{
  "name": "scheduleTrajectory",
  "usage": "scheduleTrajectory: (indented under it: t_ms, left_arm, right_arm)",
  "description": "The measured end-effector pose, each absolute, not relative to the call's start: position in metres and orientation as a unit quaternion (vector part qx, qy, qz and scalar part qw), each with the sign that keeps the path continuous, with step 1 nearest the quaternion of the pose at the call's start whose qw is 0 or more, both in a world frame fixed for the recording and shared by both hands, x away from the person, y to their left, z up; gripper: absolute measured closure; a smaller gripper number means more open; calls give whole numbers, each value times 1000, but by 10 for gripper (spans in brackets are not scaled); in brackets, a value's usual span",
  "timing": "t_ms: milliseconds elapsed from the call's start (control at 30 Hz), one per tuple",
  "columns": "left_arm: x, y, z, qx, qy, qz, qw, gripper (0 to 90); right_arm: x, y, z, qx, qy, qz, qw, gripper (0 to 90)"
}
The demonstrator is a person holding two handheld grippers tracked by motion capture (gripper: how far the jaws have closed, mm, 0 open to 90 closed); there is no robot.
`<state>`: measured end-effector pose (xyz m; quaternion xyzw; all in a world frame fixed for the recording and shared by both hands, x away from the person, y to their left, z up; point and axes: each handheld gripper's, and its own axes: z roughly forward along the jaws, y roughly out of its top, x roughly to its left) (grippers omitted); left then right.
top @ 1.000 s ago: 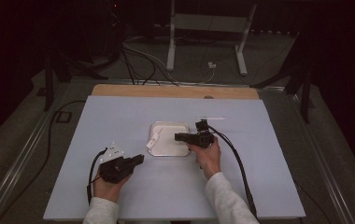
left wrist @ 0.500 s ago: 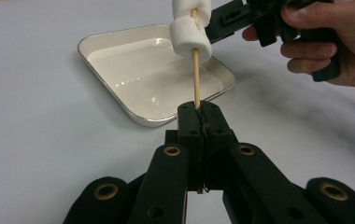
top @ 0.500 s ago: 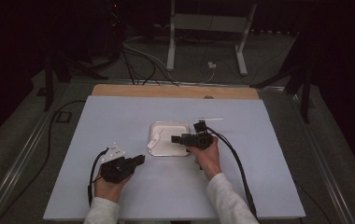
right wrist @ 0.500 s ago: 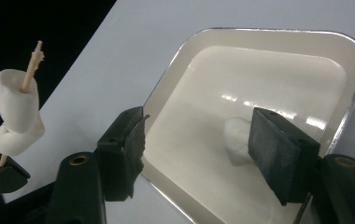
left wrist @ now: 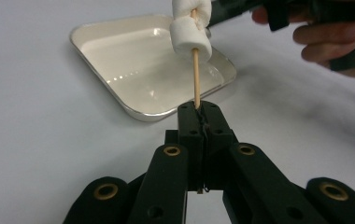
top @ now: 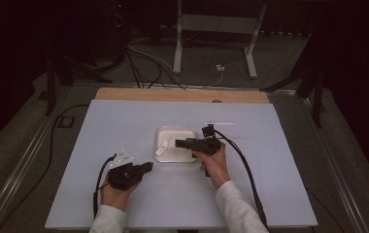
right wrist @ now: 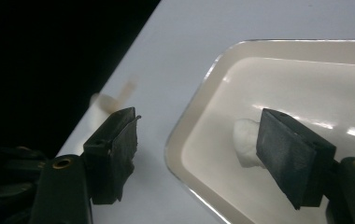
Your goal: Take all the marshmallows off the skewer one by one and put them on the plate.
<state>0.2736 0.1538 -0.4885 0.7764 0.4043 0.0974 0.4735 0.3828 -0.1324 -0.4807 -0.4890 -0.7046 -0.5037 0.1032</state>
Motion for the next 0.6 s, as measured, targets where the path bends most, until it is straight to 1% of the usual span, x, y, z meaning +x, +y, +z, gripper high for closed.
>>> scheduleTrajectory:
  t_ms: [400,600]
  left_arm:
    - [283,135,-503,796,396,80,450,900]
    - [287,132,-509,804,408,81,426,900]
  right_arm:
    - [381,-130,-476,-479,-689,-528,129,303]
    - [381,-129,-475,-478,-687,-530,137,314]
